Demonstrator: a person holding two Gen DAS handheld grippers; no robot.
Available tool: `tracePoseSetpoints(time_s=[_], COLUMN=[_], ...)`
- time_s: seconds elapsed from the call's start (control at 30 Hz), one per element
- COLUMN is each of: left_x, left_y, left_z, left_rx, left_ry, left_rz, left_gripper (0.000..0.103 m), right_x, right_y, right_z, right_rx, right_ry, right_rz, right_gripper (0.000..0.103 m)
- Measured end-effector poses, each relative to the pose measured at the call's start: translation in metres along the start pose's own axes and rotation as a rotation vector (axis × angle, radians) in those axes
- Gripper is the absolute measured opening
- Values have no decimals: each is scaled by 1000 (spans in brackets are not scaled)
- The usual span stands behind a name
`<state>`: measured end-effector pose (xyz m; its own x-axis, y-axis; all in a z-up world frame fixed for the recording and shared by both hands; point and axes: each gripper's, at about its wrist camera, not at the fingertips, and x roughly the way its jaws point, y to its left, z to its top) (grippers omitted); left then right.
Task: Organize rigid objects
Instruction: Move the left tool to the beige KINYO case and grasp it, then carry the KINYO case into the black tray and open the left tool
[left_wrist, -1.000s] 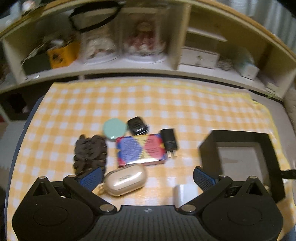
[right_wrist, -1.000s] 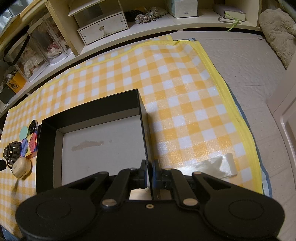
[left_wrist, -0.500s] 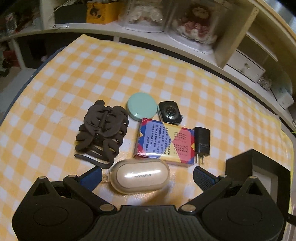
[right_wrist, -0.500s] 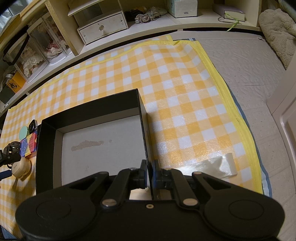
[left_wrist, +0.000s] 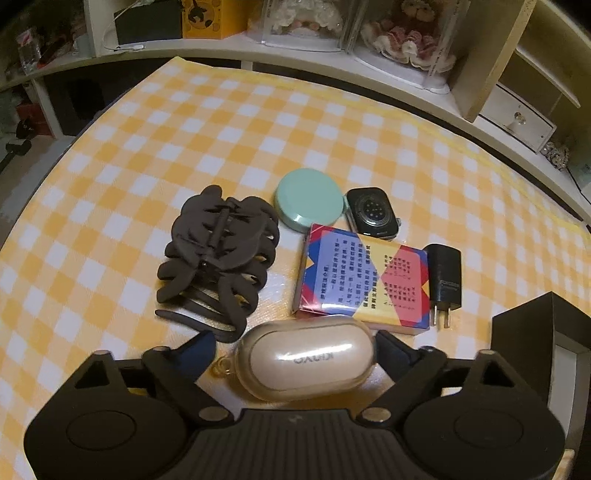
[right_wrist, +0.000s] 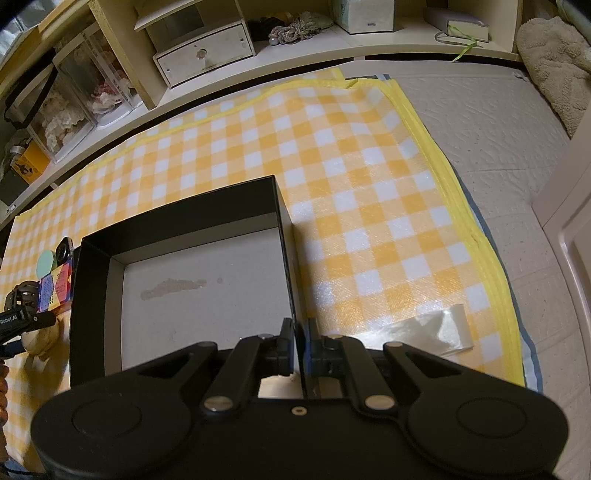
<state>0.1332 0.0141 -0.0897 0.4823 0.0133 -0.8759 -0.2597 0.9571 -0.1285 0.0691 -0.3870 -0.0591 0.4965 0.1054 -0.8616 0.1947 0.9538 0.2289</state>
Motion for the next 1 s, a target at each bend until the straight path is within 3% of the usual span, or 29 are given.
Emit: tracePoseSetpoints(time_s=[0.3,0.5,0.77,1.0], left_x=[-7,-42,-95,-93], left_y=[-6,-23,-75,-131], left_z=[-4,-11,-32,-47], left_rx=[17,52,215,314], left_ry=[43,-10,-72,-73], left_rz=[-19,-132,-334,-375], left_gripper=[86,86,86,86], right_x=[-1,-1,-1,-1], right_y=[-1,0,-1,3], right_z=[-1,-1,-1,-1], right_rx=[-2,-2,-4,-2], right_ry=[1,1,1,1], right_rz=[-1,-2,-3,-4], right_gripper=[6,6,6,6])
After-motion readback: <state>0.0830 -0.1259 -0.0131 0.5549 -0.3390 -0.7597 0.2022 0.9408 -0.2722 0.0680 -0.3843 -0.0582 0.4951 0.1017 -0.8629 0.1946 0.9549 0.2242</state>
